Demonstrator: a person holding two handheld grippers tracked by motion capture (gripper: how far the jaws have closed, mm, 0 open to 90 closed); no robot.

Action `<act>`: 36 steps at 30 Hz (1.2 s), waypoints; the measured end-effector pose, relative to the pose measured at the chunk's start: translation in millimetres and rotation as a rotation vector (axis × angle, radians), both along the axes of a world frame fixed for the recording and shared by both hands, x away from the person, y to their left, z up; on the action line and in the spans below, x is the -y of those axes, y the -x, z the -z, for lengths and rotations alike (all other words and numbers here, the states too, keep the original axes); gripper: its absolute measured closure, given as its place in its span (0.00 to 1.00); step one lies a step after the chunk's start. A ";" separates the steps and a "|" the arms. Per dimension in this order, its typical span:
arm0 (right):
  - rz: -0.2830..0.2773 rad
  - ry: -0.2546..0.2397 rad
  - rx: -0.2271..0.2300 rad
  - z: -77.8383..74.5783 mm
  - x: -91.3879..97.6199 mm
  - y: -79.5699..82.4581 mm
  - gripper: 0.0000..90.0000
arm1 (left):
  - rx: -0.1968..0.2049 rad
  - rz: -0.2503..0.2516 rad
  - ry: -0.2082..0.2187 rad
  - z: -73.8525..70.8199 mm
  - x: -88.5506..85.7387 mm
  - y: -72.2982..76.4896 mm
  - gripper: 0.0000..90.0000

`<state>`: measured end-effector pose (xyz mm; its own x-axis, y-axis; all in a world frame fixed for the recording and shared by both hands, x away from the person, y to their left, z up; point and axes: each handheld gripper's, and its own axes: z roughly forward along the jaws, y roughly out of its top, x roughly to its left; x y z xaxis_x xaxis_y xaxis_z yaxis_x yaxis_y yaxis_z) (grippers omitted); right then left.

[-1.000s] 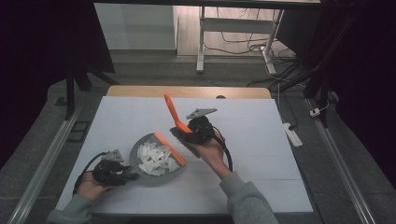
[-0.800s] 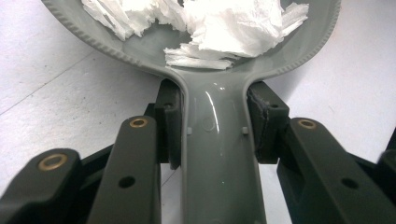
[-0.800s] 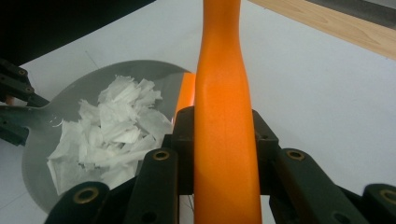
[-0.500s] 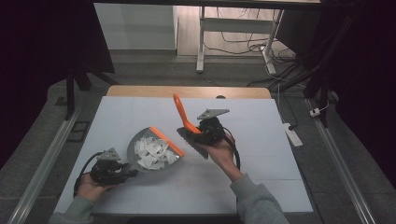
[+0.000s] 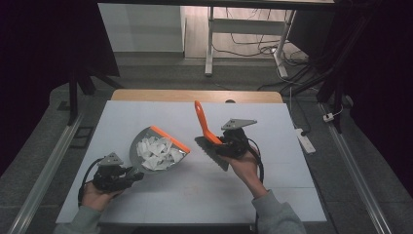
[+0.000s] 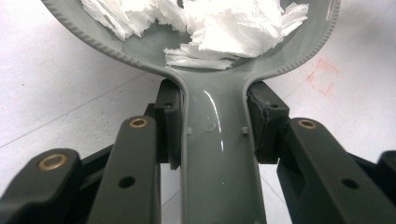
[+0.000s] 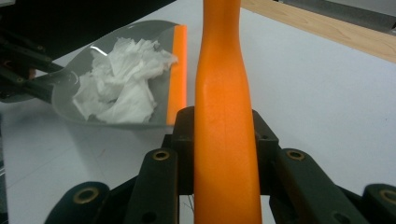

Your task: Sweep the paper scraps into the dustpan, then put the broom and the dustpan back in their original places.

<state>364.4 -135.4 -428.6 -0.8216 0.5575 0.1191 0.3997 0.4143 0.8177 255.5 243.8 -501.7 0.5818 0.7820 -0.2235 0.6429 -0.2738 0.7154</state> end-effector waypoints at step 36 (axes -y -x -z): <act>0.049 -0.011 -0.047 13.6 79.5 14.0 0.78 | -0.011 -0.201 0.026 -2.7 7.2 4.1 0.68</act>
<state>350.4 -214.9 -442.2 -0.7868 0.5952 0.1633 0.4574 0.3848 0.8017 251.4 236.6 -499.0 0.4119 0.8760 -0.2510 0.6909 -0.1206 0.7128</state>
